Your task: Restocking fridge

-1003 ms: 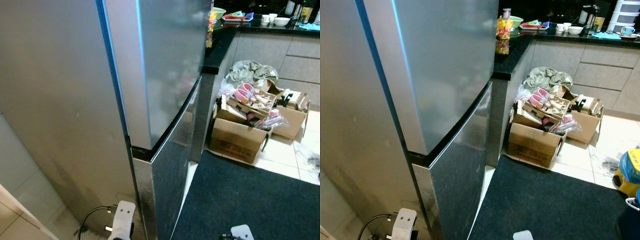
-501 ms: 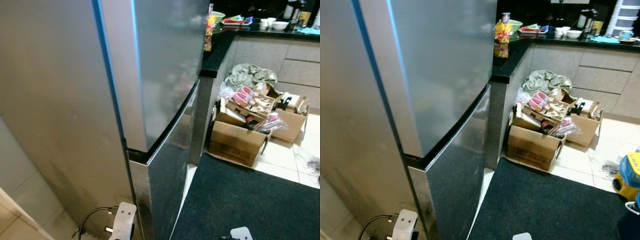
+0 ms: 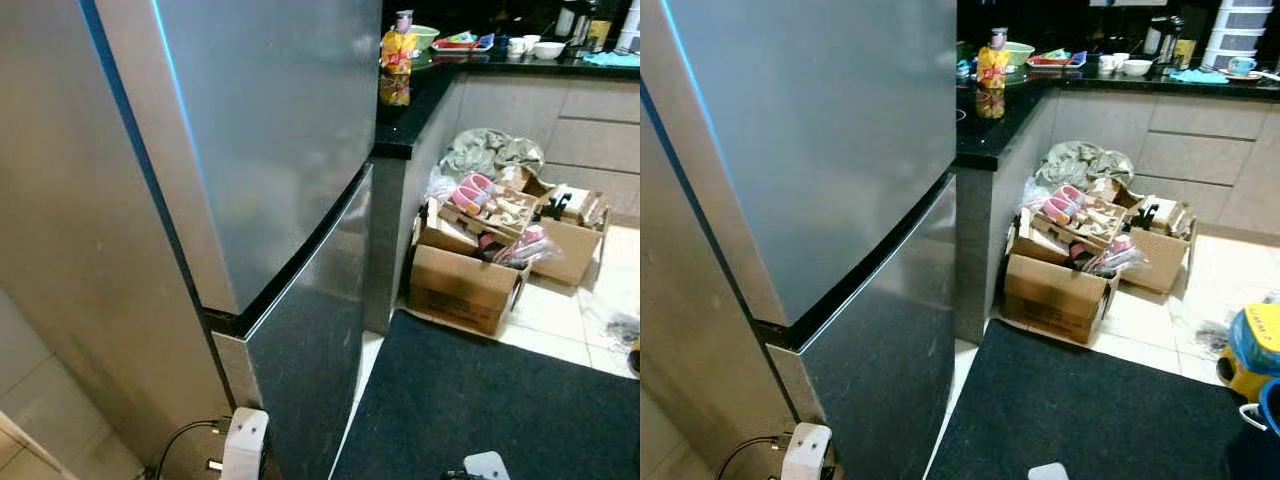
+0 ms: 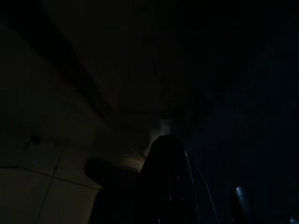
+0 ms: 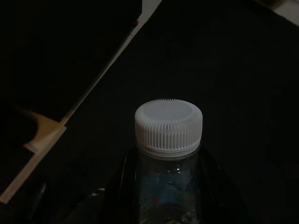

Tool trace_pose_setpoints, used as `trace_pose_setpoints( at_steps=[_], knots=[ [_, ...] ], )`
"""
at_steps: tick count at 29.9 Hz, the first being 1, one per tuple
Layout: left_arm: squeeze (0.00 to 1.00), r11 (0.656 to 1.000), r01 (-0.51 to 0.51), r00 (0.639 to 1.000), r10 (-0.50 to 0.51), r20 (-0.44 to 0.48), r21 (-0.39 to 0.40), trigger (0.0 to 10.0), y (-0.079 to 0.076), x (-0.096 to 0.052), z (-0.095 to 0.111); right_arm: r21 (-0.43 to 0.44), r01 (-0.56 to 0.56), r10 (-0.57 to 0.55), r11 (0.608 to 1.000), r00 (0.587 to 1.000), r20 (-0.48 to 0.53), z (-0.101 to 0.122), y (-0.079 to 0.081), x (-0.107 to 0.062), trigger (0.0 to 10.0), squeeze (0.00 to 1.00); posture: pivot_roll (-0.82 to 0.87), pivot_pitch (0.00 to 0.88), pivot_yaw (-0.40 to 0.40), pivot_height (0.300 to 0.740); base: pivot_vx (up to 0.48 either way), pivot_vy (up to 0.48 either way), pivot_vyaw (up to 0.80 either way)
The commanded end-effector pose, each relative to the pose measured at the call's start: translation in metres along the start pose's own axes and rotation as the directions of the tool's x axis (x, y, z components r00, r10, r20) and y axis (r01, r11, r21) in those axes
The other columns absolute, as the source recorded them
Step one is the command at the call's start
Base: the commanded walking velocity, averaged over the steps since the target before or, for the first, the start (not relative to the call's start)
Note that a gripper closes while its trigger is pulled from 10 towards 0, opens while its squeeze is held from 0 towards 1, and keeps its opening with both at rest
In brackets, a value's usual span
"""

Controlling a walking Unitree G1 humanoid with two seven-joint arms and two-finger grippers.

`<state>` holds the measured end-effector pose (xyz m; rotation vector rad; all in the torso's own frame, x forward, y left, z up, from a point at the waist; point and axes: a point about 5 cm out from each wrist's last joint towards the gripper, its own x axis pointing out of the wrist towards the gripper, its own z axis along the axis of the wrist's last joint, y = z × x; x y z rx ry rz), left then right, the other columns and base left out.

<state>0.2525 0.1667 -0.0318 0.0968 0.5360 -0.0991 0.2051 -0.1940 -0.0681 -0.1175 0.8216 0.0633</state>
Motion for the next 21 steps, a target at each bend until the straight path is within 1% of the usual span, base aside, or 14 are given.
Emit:
trace_pose_setpoints(
  at_steps=[1,4,6,7,11,12,16,21],
  knots=[
    [0.00,1.000,-0.011,1.000,0.011,-0.008,-0.009,10.0,0.001,-0.002,-0.004,-0.003,0.000,0.000,1.000,1.000,-0.013,-0.004,0.000,-0.001,10.0,0.00,-0.05,0.107,0.031,0.740,0.000,0.000,0.00],
    [0.00,1.000,-0.026,1.000,0.026,-0.003,-0.016,10.0,0.004,-0.002,-0.004,-0.004,0.000,0.000,1.000,1.000,-0.013,-0.004,0.000,-0.001,10.0,0.00,-0.05,0.106,0.030,0.740,0.000,0.000,0.00],
    [0.00,0.997,-0.068,0.997,0.068,0.019,-0.025,10.0,0.012,-0.004,-0.003,-0.005,-0.001,0.001,1.000,1.000,-0.015,-0.004,-0.001,-0.001,10.0,0.00,-0.05,0.108,0.030,0.740,0.000,0.000,0.00],
    [0.00,0.996,-0.087,0.996,0.088,0.031,-0.030,9.4,0.016,-0.005,-0.002,-0.005,-0.001,0.001,1.000,1.000,-0.017,-0.005,-0.001,-0.001,10.0,0.00,-0.05,0.108,0.030,0.740,0.000,0.000,0.00],
    [0.00,0.992,-0.118,0.992,0.120,0.049,-0.036,9.3,0.024,-0.007,-0.002,-0.006,-0.003,0.002,1.000,1.000,-0.020,-0.006,-0.001,-0.002,10.0,0.00,-0.05,0.108,0.030,0.740,0.000,0.000,0.00],
    [0.00,0.992,-0.117,0.992,0.119,0.048,-0.038,10.0,0.026,-0.008,-0.003,-0.006,-0.003,0.003,1.000,1.000,-0.022,-0.006,-0.001,-0.002,10.0,0.00,-0.05,0.108,0.030,0.740,0.000,0.000,0.00],
    [0.00,0.996,-0.075,0.997,0.076,0.014,-0.042,10.0,0.026,-0.009,-0.007,-0.005,-0.006,0.006,1.000,1.000,-0.024,-0.007,-0.001,-0.002,10.0,0.00,-0.05,0.109,0.029,0.740,0.000,0.000,0.00],
    [0.00,0.997,-0.058,0.998,0.058,-0.016,-0.044,10.0,0.023,-0.009,-0.012,-0.006,-0.008,0.008,1.000,1.000,-0.025,-0.007,0.000,-0.002,10.0,0.00,-0.05,0.110,0.028,0.740,0.000,0.000,0.00]
  ],
)
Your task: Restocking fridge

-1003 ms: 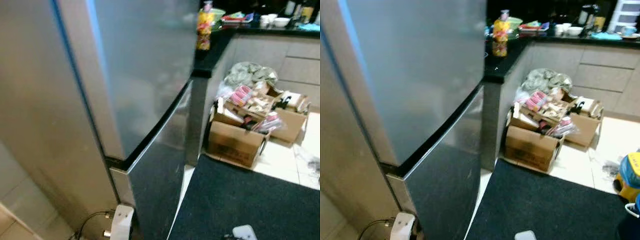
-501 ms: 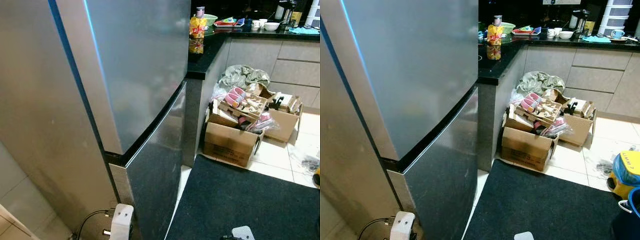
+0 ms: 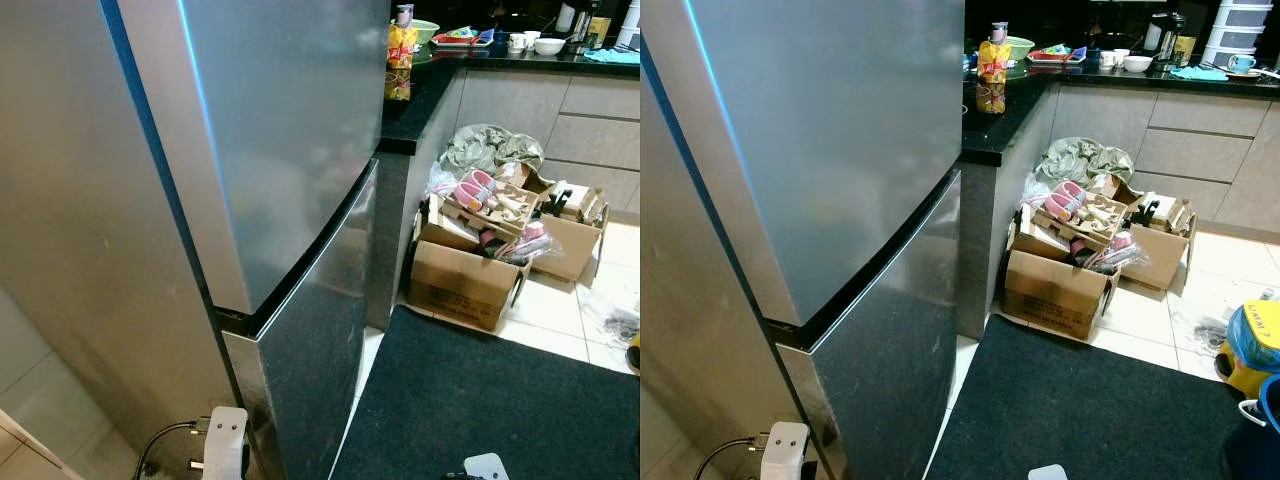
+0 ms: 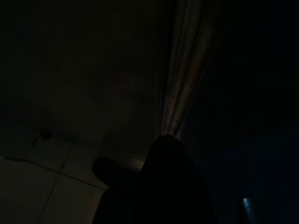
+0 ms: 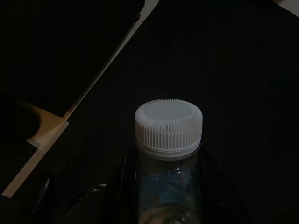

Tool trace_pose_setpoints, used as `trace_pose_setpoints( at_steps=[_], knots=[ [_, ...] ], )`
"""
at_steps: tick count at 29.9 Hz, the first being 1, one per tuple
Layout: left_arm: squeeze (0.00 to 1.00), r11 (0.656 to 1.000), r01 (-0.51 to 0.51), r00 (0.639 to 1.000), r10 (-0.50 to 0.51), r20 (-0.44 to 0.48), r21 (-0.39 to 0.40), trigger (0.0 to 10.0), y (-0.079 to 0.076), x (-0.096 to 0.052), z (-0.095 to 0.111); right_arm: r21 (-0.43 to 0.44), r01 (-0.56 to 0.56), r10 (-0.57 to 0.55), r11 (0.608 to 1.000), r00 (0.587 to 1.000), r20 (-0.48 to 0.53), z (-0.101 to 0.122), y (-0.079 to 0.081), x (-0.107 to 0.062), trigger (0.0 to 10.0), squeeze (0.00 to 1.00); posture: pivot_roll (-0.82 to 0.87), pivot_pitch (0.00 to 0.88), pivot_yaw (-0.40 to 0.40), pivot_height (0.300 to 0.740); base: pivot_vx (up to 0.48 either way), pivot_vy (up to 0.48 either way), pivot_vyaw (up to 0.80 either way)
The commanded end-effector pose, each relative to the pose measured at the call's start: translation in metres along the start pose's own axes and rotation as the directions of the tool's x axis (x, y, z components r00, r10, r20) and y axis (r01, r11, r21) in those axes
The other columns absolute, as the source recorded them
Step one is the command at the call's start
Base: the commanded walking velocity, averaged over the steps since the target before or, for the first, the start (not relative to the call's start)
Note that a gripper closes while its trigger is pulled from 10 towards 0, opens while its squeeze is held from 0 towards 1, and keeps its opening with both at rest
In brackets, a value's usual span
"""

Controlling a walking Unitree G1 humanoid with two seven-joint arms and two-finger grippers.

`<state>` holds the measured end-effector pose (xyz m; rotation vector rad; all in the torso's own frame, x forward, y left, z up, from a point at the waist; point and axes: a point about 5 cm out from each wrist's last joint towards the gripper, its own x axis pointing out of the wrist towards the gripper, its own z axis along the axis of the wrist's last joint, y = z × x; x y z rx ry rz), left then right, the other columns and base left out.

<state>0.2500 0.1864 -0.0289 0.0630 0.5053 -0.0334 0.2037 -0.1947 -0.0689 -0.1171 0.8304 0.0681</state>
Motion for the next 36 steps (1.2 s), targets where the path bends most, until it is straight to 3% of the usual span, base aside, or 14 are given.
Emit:
trace_pose_setpoints(
  at_steps=[1,18,36],
  knots=[
    [0.00,1.000,0.002,0.999,-0.002,-0.050,0.007,10.0,0.0031,-0.0041,-0.0112,-0.004,-0.003,0.003,1.000,1.000,-0.016,-0.0049,0.0006,-0.0011,10.0,0.00,-0.05,0.110,0.031,0.740,-0.292,0.000,0.00],
    [0.00,0.999,0.029,0.997,-0.028,-0.069,0.020,10.0,-0.0029,-0.0023,-0.0108,-0.001,0.001,-0.001,1.000,1.000,-0.018,-0.0060,0.0000,-0.0015,10.0,0.00,-0.05,0.111,0.033,0.740,-0.392,0.000,0.00],
    [0.00,0.996,0.068,0.990,-0.060,-0.125,0.061,10.0,-0.0067,-0.0014,-0.0146,-0.002,-0.001,0.001,1.000,1.000,-0.024,-0.0089,0.0009,-0.0022,10.0,0.00,-0.06,0.117,0.031,0.740,0.000,0.000,0.00]
  ],
)
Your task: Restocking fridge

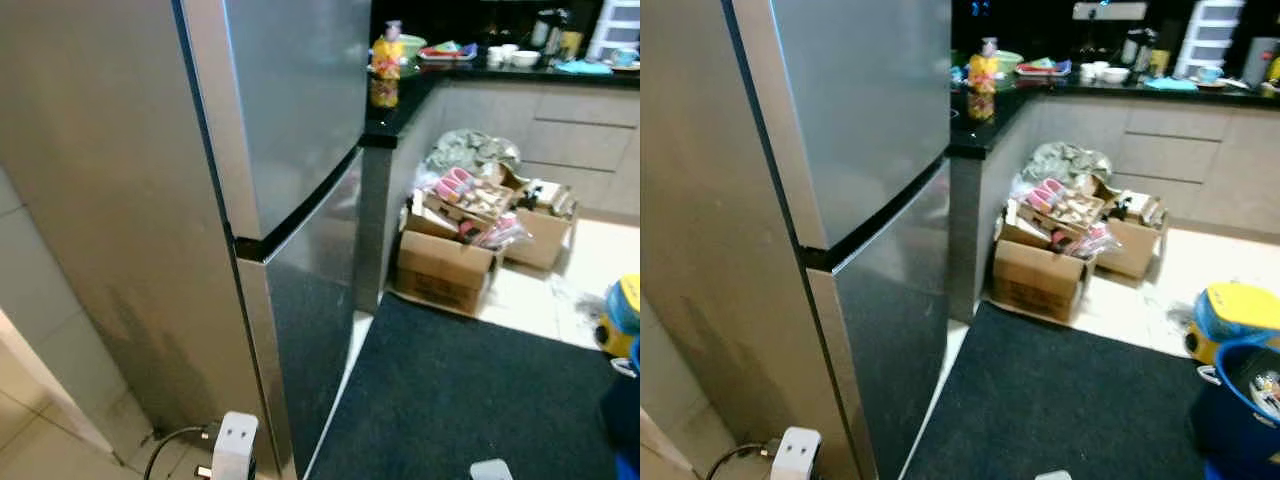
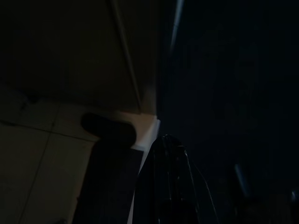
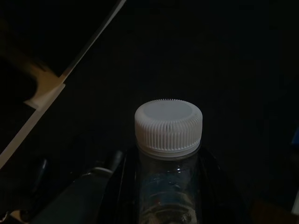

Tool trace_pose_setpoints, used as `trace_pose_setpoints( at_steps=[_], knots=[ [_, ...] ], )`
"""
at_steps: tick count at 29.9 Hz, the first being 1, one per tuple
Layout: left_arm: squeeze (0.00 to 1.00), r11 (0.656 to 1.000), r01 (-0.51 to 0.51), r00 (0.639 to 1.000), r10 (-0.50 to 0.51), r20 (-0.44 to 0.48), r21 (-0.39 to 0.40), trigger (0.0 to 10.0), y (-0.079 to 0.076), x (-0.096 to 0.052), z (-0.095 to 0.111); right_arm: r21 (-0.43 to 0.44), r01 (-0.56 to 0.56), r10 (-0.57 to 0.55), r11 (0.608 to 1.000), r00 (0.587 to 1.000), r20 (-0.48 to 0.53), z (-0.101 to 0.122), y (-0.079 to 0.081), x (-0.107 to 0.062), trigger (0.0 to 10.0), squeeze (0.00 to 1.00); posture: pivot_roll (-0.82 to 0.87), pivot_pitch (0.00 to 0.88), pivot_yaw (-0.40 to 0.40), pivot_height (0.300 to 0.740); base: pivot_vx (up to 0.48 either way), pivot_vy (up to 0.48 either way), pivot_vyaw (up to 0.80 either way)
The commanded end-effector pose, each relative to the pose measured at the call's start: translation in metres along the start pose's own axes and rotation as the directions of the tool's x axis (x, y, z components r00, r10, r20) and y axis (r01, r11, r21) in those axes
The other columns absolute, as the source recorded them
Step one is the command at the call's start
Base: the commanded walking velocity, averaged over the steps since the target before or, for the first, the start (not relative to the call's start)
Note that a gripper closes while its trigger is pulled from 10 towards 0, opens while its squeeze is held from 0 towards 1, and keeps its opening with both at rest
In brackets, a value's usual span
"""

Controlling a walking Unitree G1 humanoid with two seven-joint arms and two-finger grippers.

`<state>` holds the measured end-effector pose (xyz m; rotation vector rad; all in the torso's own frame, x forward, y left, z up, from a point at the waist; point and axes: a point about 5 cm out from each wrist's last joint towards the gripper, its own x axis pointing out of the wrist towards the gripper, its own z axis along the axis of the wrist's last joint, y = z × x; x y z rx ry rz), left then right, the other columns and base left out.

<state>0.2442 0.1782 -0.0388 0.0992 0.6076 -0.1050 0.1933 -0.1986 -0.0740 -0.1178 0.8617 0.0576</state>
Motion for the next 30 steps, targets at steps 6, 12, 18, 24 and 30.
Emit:
trace_pose_setpoints(
  at_steps=[6,12,18,24,30],
  knots=[
    [0.00,1.000,0.004,1.000,-0.004,-0.028,0.024,10.0,0.002,0.000,-0.002,-0.008,-0.009,0.009,1.000,1.000,0.007,0.003,0.003,0.001,10.0,0.00,-0.05,0.118,0.032,0.740,0.000,0.000,0.00],
    [0.00,0.999,-0.020,1.000,0.020,-0.013,0.026,10.0,0.004,0.001,0.002,-0.007,-0.010,0.010,1.000,1.000,0.009,0.004,0.003,0.001,10.0,0.00,-0.05,0.117,0.033,0.740,0.000,0.000,0.00],
    [0.00,0.999,-0.030,1.000,0.030,0.001,0.031,10.0,0.004,0.004,0.007,-0.007,-0.011,0.011,1.000,1.000,0.009,0.004,0.003,0.001,10.0,0.00,-0.06,0.115,0.035,0.740,0.000,0.000,0.00],
    [0.00,0.999,-0.030,1.000,0.029,0.007,0.034,10.0,0.003,0.005,0.011,-0.007,-0.008,0.008,1.000,1.000,0.009,0.005,0.002,0.001,10.0,0.00,-0.06,0.114,0.036,0.740,0.000,0.000,0.00],
    [0.00,0.999,-0.044,0.999,0.043,0.016,0.028,10.0,0.003,0.006,0.013,-0.007,-0.005,0.005,1.000,1.000,0.009,0.004,0.001,0.001,10.0,0.00,-0.06,0.115,0.037,0.740,0.000,0.000,0.00]
  ],
)
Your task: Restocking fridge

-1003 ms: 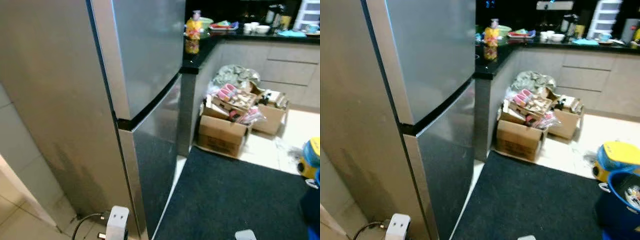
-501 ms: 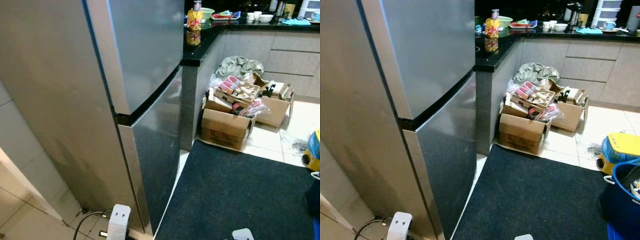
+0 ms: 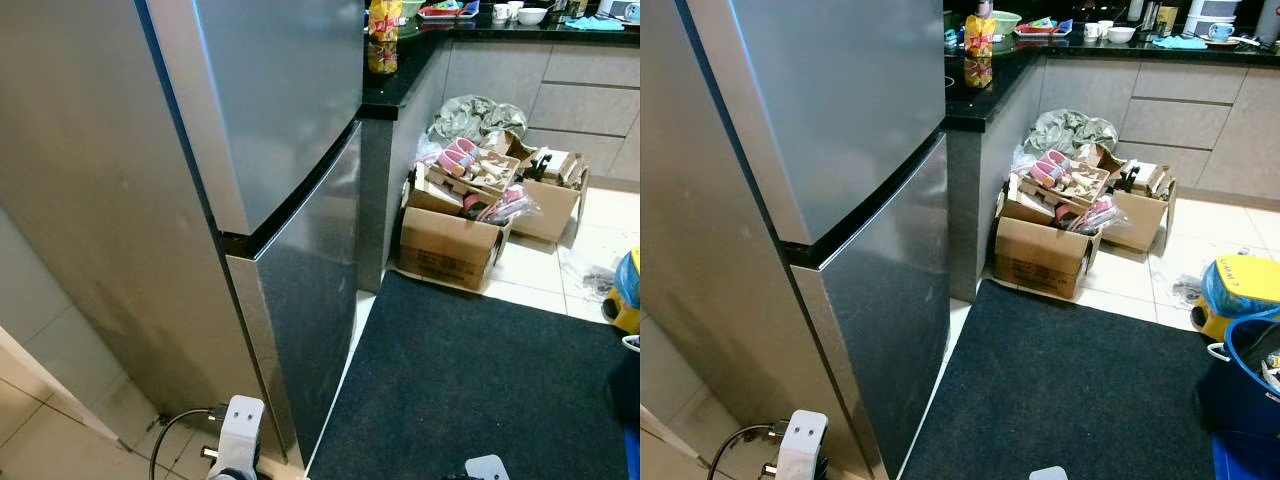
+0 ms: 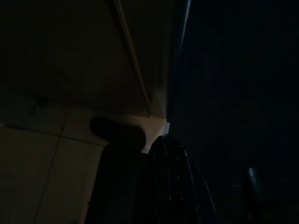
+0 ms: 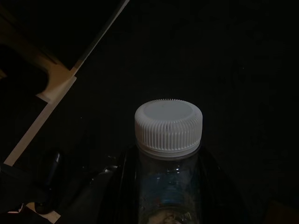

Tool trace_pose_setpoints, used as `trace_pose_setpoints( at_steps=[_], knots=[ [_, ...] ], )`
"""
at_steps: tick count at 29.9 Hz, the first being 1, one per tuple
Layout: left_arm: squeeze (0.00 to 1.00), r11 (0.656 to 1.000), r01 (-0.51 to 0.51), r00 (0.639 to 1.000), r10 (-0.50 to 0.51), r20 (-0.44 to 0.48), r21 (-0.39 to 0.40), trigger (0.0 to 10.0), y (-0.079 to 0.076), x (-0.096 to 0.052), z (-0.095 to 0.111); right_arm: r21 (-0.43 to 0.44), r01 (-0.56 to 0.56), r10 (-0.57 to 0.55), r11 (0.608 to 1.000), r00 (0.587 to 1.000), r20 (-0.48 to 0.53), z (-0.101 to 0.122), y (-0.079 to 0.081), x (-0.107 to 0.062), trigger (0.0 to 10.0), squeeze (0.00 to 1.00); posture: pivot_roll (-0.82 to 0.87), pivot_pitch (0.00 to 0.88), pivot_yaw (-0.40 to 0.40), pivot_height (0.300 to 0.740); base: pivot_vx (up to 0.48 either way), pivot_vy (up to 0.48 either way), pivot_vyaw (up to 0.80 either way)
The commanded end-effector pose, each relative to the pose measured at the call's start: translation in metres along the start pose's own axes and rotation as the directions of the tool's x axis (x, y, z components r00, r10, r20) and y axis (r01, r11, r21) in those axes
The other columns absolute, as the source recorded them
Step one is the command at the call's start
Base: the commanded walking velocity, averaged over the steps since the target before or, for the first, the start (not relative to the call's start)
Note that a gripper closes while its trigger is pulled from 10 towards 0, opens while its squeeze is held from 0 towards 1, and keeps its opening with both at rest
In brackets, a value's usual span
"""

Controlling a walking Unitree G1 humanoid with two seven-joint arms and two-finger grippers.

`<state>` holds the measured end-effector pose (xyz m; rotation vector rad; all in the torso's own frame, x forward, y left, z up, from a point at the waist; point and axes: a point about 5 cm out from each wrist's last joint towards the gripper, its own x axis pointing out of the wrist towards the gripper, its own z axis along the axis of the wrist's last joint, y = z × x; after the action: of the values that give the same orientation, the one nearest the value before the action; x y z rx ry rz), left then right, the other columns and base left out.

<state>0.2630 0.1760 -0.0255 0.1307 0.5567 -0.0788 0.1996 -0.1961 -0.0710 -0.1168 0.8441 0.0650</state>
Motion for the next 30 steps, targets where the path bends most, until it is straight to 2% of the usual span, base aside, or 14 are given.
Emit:
trace_pose_setpoints(
  at_steps=[1,3,5,6,11,13,14,15,19,20,22,23,27,30],
  knots=[
    [0.00,1.000,-0.024,1.000,0.024,-0.019,0.001,10.0,0.004,-0.003,-0.007,-0.005,0.000,0.000,1.000,1.000,-0.010,-0.003,0.000,-0.001,10.0,0.00,-0.06,0.116,0.037,0.740,0.000,0.000,0.00],
    [0.00,0.996,-0.091,0.995,0.091,0.026,-0.013,10.0,0.012,-0.002,0.000,-0.006,-0.002,0.002,1.000,1.000,-0.012,-0.004,0.000,-0.001,10.0,0.00,-0.06,0.113,0.034,0.740,0.000,0.000,0.00],
    [0.00,0.993,-0.109,0.993,0.111,0.040,-0.039,10.0,0.015,-0.001,0.004,-0.008,-0.003,0.003,1.000,1.000,-0.012,-0.004,0.001,-0.001,10.0,0.00,-0.06,0.112,0.033,0.740,0.000,0.000,0.00],
    [0.00,0.991,-0.126,0.990,0.129,0.056,-0.045,0.0,0.019,0.001,0.010,-0.010,-0.005,0.004,1.000,1.000,-0.012,-0.004,0.001,-0.001,10.0,0.00,-0.06,0.109,0.032,0.740,0.000,0.000,0.00],
    [0.00,0.987,-0.148,0.985,0.153,0.082,-0.064,0.0,0.025,0.003,0.021,-0.012,-0.006,0.006,1.000,1.000,-0.012,-0.004,0.001,-0.001,10.0,0.00,-0.06,0.108,0.029,0.740,0.000,0.000,0.00],
    [0.00,0.981,-0.174,0.974,0.185,0.133,-0.088,0.0,0.031,0.009,0.043,-0.016,-0.006,0.006,1.000,1.000,-0.010,-0.003,0.000,-0.001,10.0,0.00,-0.06,0.105,0.025,0.740,0.000,0.000,0.00],
    [0.00,0.981,-0.174,0.974,0.185,0.133,-0.088,0.0,0.031,0.009,0.043,-0.016,-0.006,0.006,1.000,1.000,-0.010,-0.003,0.000,-0.001,10.0,0.00,-0.06,0.105,0.025,0.740,0.000,0.000,0.00],
    [0.00,0.981,-0.171,0.965,0.186,0.185,-0.098,0.0,0.032,0.014,0.066,-0.018,-0.004,0.004,1.000,1.000,-0.007,-0.001,-0.001,0.000,10.0,0.00,-0.07,0.106,0.025,0.740,0.000,0.000,0.00],
    [0.00,0.978,-0.188,0.953,0.205,0.223,-0.095,0.0,0.034,0.017,0.083,-0.019,-0.002,0.002,1.000,1.000,-0.005,0.000,-0.002,0.000,10.0,0.00,-0.07,0.107,0.026,0.740,0.000,0.000,0.00],
    [0.00,0.964,-0.258,0.924,0.267,0.272,-0.069,0.9,0.041,0.018,0.103,-0.020,0.003,-0.004,1.000,1.000,-0.002,0.000,-0.004,0.000,10.0,0.00,-0.08,0.110,0.027,0.740,0.000,0.000,0.00],
    [0.00,0.959,-0.277,0.916,0.283,0.285,-0.064,0.9,0.044,0.018,0.108,-0.021,0.005,-0.005,1.000,1.000,-0.001,0.000,-0.004,0.000,10.0,0.00,-0.08,0.113,0.028,0.740,0.000,0.000,0.00],
    [0.00,0.955,-0.288,0.910,0.295,0.291,-0.068,10.0,0.046,0.018,0.113,-0.020,0.007,-0.007,1.000,1.000,0.000,0.000,-0.005,-0.001,10.0,0.00,-0.08,0.115,0.029,0.740,0.000,0.000,0.00],
    [0.00,0.975,-0.196,0.921,0.220,0.320,-0.105,10.0,0.042,0.021,0.134,-0.017,0.012,-0.012,1.000,1.000,-0.001,-0.003,-0.006,-0.002,10.0,0.00,-0.08,0.121,0.032,0.740,0.000,0.000,0.00],
    [0.00,0.983,-0.155,0.927,0.178,0.330,-0.096,10.0,0.039,0.022,0.137,-0.016,0.013,-0.013,1.000,1.000,-0.002,-0.003,-0.006,-0.002,10.0,0.00,-0.08,0.124,0.034,0.740,0.000,0.000,0.00]
  ],
)
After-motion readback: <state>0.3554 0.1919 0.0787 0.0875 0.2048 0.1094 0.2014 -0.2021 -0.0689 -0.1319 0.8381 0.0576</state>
